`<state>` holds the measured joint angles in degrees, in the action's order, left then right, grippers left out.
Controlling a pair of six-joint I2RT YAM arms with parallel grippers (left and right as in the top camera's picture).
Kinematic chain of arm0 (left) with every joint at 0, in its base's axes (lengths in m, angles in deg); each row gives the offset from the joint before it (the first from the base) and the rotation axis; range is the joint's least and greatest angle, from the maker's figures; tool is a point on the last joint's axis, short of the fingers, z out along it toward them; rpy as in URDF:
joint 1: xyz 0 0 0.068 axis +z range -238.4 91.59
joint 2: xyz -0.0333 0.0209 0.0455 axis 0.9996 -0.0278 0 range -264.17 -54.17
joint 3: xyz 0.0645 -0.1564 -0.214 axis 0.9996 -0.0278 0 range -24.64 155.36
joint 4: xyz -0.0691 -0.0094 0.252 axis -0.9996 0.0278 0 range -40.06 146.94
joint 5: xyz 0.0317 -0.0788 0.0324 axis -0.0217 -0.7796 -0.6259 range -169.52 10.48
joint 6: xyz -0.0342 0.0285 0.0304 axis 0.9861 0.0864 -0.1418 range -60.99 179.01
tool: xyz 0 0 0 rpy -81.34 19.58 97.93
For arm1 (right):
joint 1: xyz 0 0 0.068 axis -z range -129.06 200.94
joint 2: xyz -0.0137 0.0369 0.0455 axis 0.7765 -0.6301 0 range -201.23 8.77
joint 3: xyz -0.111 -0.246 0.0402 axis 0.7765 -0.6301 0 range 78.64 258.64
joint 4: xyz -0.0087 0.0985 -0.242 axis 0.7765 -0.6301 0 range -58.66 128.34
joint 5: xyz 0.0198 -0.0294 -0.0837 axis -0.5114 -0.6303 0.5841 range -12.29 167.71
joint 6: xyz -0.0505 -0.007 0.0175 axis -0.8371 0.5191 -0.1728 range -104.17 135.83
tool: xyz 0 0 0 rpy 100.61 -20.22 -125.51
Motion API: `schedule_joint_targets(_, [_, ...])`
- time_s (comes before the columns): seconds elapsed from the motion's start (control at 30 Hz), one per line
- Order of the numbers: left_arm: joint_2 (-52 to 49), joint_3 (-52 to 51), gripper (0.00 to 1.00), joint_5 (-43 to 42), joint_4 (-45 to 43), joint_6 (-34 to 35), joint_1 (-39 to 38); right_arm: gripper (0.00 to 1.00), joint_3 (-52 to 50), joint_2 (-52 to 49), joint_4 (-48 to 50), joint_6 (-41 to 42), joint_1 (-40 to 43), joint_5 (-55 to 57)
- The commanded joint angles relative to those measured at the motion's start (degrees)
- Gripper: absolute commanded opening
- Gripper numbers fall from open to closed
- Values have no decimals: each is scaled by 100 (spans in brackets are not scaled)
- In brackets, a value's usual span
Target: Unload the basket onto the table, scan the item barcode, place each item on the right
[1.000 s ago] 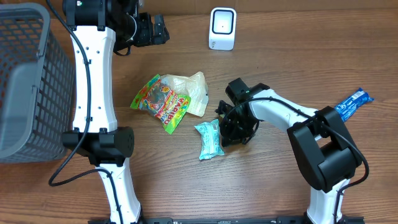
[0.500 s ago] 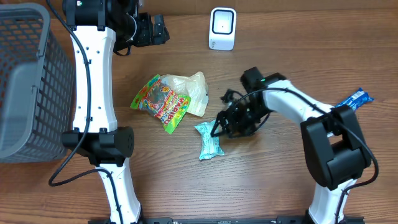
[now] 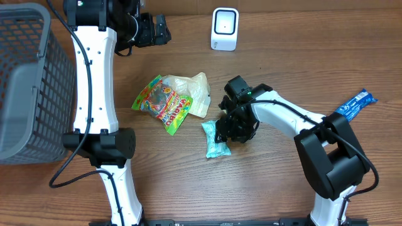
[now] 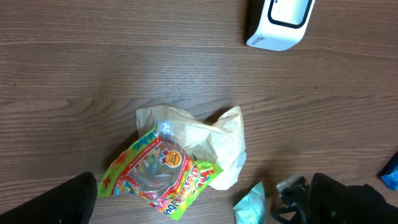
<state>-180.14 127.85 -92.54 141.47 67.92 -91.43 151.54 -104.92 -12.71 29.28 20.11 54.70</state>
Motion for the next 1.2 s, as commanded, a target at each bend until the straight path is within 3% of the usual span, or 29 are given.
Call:
schedule_joint_targets(0.0, [160,-13,100,11,-7,33,-74,61,11,-96,-79,57,208,1967])
schedule_joint_targets(0.33, [160,-13,100,11,-7,33,-74,62,1187,94,-909,-404,323,2627])
schedule_joint_targets(0.57, [160,-13,100,11,-7,33,-74,58,1593,385,-1580,-98,658,1674])
schedule_joint_targets(0.67, [160,-13,100,11,-7,33,-74,92,1482,389,-1537,-201,1051,1008])
schedule_joint_targets(0.7, [160,-13,100,11,-7,33,-74,93,1408,385,-1475,-341,1137,857])
schedule_joint_targets(0.77, [160,-13,100,11,-7,33,-74,92,1158,365,-1303,-765,1388,345])
schedule_joint_targets(0.9, [160,-13,100,11,-7,33,-74,74,514,348,-739,-1751,1816,-1537])
schedule_joint_targets(0.97, [160,-13,100,11,-7,33,-74,67,240,348,-452,-1803,1821,-1663])
schedule_joint_targets(1.17, [160,-13,100,9,-7,33,-74,65,-605,345,570,-1790,1637,-1659])
